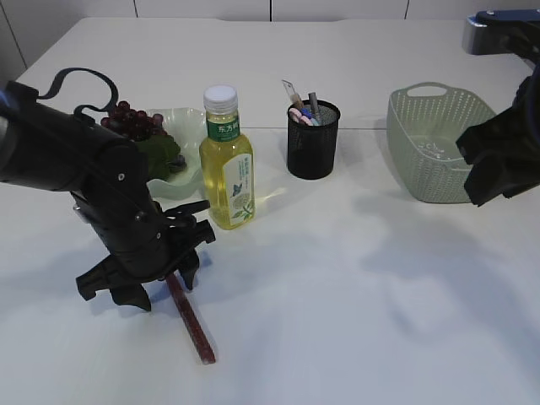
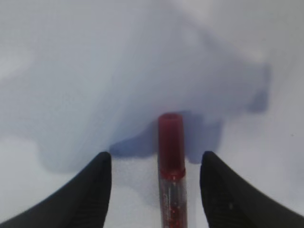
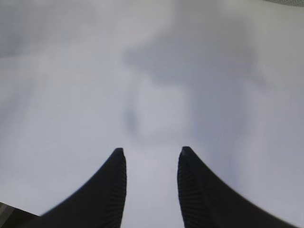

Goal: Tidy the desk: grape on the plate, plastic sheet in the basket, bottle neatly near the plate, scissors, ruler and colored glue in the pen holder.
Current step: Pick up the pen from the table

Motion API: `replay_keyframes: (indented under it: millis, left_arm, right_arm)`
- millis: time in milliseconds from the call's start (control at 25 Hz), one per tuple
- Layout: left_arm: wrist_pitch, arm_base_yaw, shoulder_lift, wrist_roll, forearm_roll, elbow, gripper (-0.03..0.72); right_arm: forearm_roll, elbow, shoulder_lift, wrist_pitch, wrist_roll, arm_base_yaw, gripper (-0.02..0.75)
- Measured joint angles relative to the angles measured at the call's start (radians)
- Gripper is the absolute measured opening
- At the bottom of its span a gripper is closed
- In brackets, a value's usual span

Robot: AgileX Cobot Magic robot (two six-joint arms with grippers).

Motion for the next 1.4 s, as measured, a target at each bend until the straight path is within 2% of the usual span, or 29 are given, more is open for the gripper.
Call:
replay_keyframes:
  millis: [640, 720, 920, 1000, 1400]
  left_arm:
    - [0.015, 0.0, 0.02, -0.03, 0.045, -0.005, 0.394]
    - [0.035, 0.0, 0.023, -0.03, 0.047, -0.009, 0.358]
    - [0.07, 0.0, 0.026, -0.03, 0.07, -0.009, 0.167]
    - [0.074, 0.0, 0.026, -0.03, 0.072, -0.009, 0.12]
    - [0.084, 0.0, 0.026, -0.027, 0.072, -0.011, 0.094]
  right_arm:
    - [0.0, 0.0, 0.0, 0.0, 0.0, 0.0, 0.303]
    - [0.0, 0.0, 0.0, 0.0, 0.0, 0.0, 0.304]
    - [0.0, 0.0, 0.0, 0.0, 0.002, 0.0, 0.303]
    - [0.0, 0.0, 0.0, 0.0, 0.002, 0.0, 0.303]
    - [0.0, 0.0, 0.0, 0.0, 0.002, 0.0, 0.303]
